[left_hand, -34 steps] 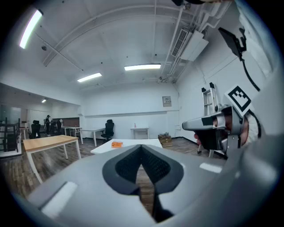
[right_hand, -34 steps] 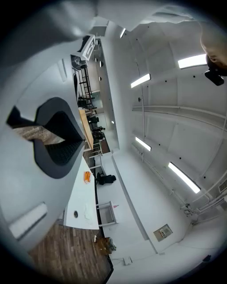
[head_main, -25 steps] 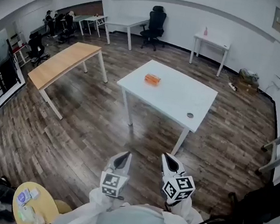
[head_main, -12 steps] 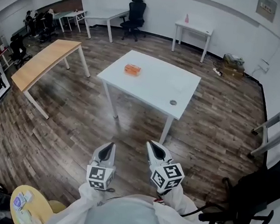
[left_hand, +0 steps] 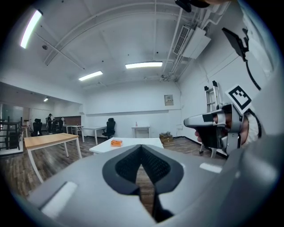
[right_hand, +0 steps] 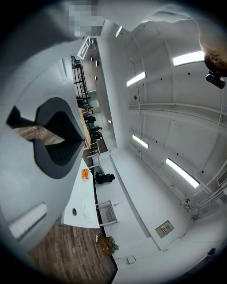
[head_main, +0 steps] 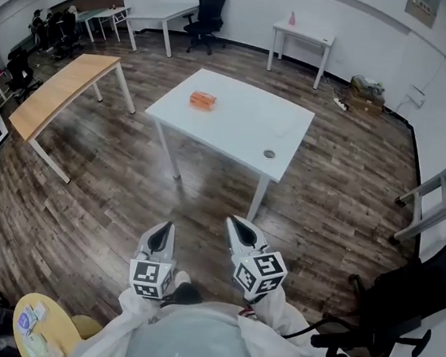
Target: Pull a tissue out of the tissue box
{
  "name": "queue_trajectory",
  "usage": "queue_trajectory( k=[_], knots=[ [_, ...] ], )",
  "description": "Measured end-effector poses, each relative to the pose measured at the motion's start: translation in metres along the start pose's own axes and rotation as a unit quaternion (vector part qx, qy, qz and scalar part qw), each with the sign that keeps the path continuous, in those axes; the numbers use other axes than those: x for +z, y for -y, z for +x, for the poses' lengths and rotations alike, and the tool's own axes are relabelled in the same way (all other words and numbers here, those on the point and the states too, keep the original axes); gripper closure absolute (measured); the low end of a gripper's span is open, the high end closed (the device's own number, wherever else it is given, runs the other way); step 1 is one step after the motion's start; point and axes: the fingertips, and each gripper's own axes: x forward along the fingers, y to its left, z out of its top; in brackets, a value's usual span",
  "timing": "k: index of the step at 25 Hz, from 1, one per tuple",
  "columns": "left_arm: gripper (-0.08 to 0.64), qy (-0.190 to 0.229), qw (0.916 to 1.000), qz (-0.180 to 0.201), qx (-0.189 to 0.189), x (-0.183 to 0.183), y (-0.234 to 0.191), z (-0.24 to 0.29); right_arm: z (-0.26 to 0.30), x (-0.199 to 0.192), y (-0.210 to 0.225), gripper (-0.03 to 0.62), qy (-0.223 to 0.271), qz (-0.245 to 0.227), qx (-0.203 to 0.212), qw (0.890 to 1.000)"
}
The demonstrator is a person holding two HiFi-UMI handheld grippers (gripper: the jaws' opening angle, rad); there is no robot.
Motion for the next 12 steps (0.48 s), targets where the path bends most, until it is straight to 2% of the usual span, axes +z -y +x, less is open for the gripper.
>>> queue_trajectory(
  k=[7,12],
  knots=[
    [0.56,-0.006,0.9997,-0.018,-0.016,-0.014,-0.017,0.033,0.026,-0.005,0.012,0.591,-0.014,-0.007,-0.018,1.0],
    [0.56,0.002,0.9992,-0.017,-0.037,-0.006,-0.035,0.071,0.058,0.002,0.029,0.591,-0.017,-0.011,-0.039,0.999]
  ],
)
